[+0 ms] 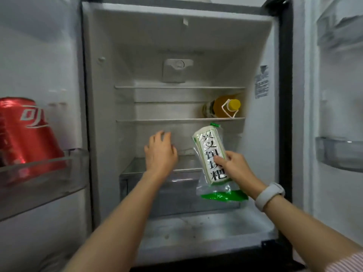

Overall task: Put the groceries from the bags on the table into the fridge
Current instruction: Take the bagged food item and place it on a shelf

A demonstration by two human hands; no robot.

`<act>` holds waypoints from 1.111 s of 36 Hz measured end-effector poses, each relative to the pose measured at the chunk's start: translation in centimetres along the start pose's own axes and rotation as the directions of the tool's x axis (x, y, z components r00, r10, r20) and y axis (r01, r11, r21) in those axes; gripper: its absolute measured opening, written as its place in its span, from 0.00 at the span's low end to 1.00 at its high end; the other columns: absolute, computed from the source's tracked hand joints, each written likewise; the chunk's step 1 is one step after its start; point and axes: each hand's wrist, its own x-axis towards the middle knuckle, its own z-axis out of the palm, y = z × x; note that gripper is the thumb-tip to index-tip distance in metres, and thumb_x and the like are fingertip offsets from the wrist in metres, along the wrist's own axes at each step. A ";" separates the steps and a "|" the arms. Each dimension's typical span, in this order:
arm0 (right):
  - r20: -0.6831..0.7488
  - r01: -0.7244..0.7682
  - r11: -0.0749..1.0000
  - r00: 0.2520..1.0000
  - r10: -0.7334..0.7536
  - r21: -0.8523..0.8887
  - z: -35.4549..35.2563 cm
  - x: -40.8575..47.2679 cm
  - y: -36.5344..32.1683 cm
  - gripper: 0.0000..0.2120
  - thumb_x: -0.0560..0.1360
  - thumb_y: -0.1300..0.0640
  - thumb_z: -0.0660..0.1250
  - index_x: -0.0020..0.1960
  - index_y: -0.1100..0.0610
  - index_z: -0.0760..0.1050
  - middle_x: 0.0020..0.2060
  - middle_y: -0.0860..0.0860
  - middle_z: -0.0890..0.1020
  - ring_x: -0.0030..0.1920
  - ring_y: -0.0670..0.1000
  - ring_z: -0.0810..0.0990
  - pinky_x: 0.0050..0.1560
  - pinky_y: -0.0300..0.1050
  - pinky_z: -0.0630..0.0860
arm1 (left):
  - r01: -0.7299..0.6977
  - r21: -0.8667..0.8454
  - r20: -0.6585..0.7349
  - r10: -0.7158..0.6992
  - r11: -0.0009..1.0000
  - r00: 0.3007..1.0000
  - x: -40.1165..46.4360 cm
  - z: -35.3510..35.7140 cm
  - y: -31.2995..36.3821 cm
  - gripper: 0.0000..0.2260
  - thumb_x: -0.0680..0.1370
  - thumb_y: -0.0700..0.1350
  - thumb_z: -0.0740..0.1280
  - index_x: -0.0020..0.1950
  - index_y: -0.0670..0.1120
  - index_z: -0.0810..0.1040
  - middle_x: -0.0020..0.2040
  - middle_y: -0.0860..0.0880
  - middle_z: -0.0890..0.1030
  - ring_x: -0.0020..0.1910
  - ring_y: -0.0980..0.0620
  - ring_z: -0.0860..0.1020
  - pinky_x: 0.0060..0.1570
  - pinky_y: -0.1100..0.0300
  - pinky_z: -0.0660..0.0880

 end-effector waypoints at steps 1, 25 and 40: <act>0.003 0.020 1.000 1.000 -0.020 0.018 0.0 1.6 -0.3 0.09 0.76 0.59 0.64 0.55 0.61 0.75 0.42 0.54 0.82 0.39 0.50 0.82 0.36 0.41 0.79 | -0.020 0.029 -0.025 0.021 0.999 0.999 1.4 0.2 0.0 0.20 0.78 0.44 0.59 0.70 0.45 0.66 0.71 0.45 0.65 0.69 0.44 0.62 0.63 0.46 0.63; -0.029 0.167 0.928 0.982 -0.188 -0.334 6.1 24.4 -7.5 0.11 0.73 0.53 0.66 0.49 0.60 0.78 0.49 0.58 0.80 0.47 0.56 0.80 0.49 0.48 0.78 | -0.070 0.213 -0.209 0.115 0.975 0.971 15.2 5.4 -10.9 0.19 0.75 0.52 0.54 0.46 0.46 0.83 0.43 0.45 0.84 0.44 0.43 0.81 0.60 0.42 0.67; 0.239 0.508 0.531 0.836 -0.494 -0.678 6.7 21.2 -5.1 0.24 0.76 0.37 0.52 0.65 0.48 0.70 0.58 0.52 0.79 0.58 0.56 0.76 0.57 0.51 0.72 | -0.116 0.020 -0.349 0.115 0.993 0.930 13.3 3.6 -12.0 0.19 0.73 0.50 0.55 0.41 0.42 0.83 0.39 0.43 0.84 0.37 0.43 0.80 0.46 0.51 0.75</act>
